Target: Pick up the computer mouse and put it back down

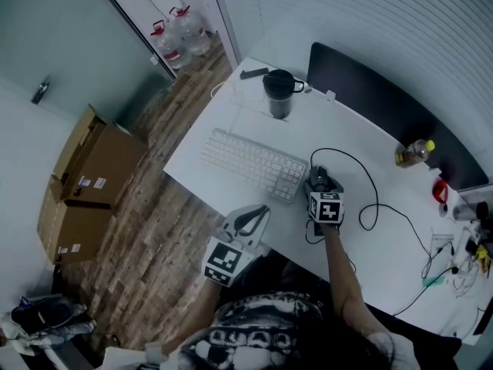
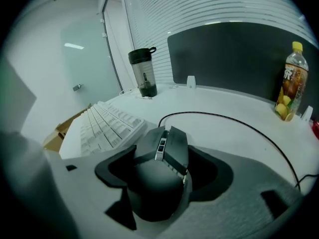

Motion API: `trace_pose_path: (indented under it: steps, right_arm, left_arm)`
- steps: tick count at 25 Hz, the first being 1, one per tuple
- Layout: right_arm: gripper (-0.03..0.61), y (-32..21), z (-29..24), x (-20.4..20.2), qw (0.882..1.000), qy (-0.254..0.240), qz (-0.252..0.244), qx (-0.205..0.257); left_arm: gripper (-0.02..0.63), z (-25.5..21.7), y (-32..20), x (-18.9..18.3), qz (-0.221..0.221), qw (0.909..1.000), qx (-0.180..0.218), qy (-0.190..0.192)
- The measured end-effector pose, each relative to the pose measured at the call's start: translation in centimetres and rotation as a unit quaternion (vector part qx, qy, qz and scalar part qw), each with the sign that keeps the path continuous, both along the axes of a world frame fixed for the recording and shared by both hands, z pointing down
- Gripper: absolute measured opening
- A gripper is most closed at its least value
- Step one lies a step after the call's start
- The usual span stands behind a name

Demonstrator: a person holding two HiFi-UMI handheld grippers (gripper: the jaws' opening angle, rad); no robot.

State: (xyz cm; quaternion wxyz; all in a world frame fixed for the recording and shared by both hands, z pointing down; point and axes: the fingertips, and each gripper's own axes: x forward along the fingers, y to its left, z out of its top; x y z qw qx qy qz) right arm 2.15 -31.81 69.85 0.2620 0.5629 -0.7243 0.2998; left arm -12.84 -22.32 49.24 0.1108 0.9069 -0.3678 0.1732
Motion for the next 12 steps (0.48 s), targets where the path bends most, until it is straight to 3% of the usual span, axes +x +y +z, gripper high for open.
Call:
trace_pose_path:
  steps: [5, 12]
  right_arm:
    - [0.318, 0.1, 0.4, -0.1, 0.999, 0.044, -0.005, 0.009]
    - [0.343, 0.6, -0.5, -0.3, 1.000, 0.005, -0.003, 0.015]
  left_arm:
    - [0.014, -0.1, 0.0, 0.6, 0.013, 0.9999, 0.006, 0.004]
    - [0.014, -0.8, 0.3, 1.1, 0.032, 0.9993, 0.016, 0.012]
